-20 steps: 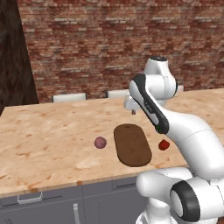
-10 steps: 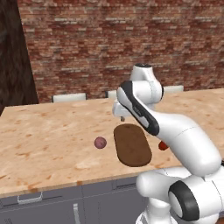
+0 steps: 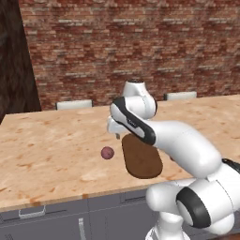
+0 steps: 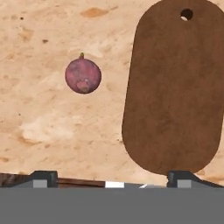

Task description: Place the avocado, onion, tomato, and bell pepper on the cutting board.

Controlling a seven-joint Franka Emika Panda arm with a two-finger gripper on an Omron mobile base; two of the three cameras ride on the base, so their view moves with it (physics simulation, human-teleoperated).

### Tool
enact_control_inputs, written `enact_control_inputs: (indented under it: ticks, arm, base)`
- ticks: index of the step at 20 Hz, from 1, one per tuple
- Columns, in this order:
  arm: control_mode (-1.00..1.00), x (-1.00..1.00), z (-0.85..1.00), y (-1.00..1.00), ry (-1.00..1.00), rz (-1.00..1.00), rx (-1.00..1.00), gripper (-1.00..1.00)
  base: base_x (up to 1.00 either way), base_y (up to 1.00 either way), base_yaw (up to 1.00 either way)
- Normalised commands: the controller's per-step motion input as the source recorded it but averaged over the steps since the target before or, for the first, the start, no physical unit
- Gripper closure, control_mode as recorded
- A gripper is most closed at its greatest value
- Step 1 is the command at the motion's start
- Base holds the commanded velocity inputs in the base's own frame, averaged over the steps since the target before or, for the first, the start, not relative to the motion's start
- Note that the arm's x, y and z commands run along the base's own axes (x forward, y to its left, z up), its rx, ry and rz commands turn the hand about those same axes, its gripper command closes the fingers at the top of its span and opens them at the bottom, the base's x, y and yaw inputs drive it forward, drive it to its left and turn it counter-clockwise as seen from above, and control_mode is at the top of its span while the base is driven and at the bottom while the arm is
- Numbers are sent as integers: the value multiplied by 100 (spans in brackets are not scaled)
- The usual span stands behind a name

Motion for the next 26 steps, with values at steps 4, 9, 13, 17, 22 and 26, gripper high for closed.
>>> enact_control_inputs:
  ticks: [4,9,13,17,22,26]
  arm:
    - [-100,16,-42,33,3,4,-1,-100]
    - [-100,8,-22,9,-3,3,-1,-100]
    - [-100,19,-14,16,-3,5,0,-100]
    - [-100,25,-17,27,0,4,0,-100]
    - [-100,27,-23,15,2,3,-1,-100]
    - [-100,23,-29,6,3,2,-2,-100]
  base:
    - [0,0,0]
    - [0,0,0]
    - [0,0,0]
    - [0,0,0]
    - [0,0,0]
    - [0,0,0]
